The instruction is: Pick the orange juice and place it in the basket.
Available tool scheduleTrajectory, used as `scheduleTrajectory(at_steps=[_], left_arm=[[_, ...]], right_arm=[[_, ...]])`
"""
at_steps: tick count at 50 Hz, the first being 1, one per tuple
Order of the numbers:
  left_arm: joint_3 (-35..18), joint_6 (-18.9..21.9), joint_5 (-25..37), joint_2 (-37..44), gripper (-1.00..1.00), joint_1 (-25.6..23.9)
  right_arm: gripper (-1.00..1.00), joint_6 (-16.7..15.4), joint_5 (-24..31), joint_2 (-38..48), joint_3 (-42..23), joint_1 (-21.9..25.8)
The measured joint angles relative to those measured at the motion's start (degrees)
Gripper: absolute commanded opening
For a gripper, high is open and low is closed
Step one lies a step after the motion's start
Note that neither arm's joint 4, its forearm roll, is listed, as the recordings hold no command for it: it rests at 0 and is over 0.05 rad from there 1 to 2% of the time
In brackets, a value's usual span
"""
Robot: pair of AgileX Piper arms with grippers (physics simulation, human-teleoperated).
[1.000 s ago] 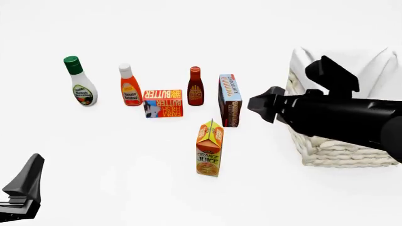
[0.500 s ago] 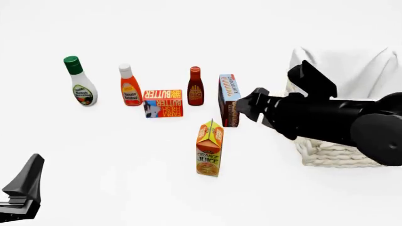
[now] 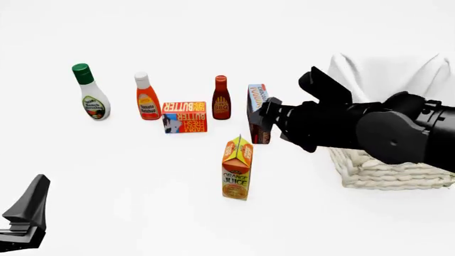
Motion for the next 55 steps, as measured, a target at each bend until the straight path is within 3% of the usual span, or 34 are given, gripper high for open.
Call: scheduleTrajectory(at_steps=[23,55], left_arm=[[0.0,0.0,0.0,0.0,1.00,0.0],[0.0,0.0,0.0,0.0,1.00,0.0]], right_arm=[[1.00,-1.3,0.5,6.6,-4.4,0.6],[1.00,-0.2,-1.8,10.1,-3.7,1.5]])
